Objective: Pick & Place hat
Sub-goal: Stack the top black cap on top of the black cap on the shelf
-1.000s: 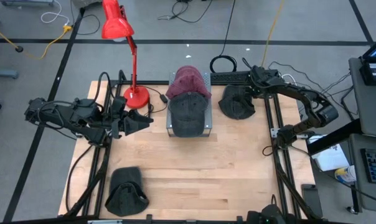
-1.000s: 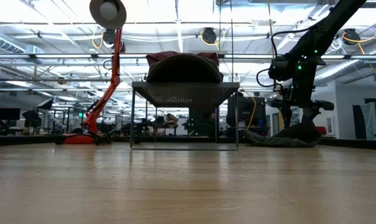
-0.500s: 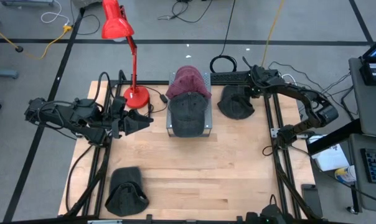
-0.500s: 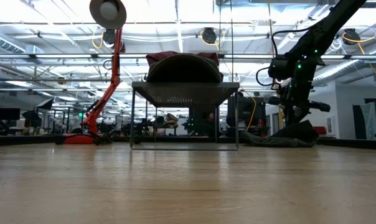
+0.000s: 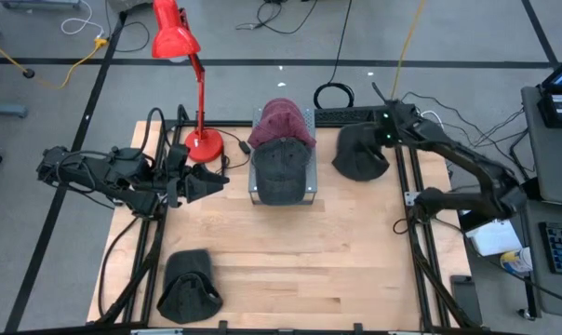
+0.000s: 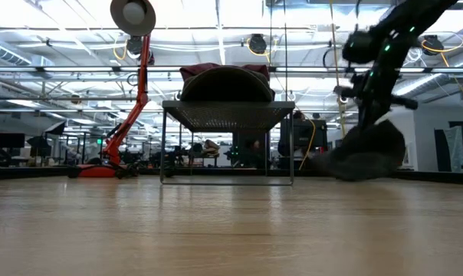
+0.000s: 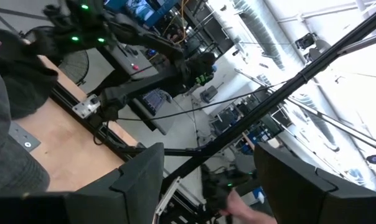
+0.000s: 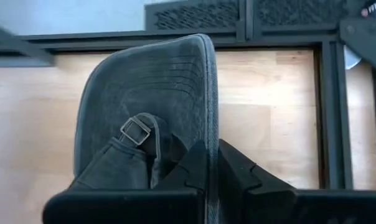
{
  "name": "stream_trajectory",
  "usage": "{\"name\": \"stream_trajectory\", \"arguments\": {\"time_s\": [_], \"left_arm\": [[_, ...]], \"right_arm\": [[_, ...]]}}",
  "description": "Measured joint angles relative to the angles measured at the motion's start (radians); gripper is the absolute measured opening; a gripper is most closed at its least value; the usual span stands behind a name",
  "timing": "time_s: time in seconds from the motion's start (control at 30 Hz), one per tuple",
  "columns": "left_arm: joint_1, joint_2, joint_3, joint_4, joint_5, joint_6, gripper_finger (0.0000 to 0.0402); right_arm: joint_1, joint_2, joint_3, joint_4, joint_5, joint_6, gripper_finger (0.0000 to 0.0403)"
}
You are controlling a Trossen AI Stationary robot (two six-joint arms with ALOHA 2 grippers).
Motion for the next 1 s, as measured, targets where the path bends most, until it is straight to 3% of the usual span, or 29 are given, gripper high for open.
{"name": "stream_trajectory", "arguments": {"time_s": [0.3,0.53,0.8,1.0], "left_arm": [[0.000,0.000,0.000,0.000,0.001,0.013,0.0255],[0.000,0.000,0.000,0.000,0.002,0.013,0.0255],[0.000,0.000,0.000,0.001,0.002,0.004,0.0255],[0.000,0.000,0.000,0.003,0.002,-0.017,0.0255]], "right_arm": [[0.126,-0.291,0.030,-0.096,0.044,0.018,0.0007],[0.264,-0.377,0.153,-0.091,0.178,-0.043,0.0007],[0.428,-0.351,0.293,0.183,0.357,-0.473,0.0007],[0.528,-0.297,0.360,0.424,0.358,-0.813,0.0007]]}}
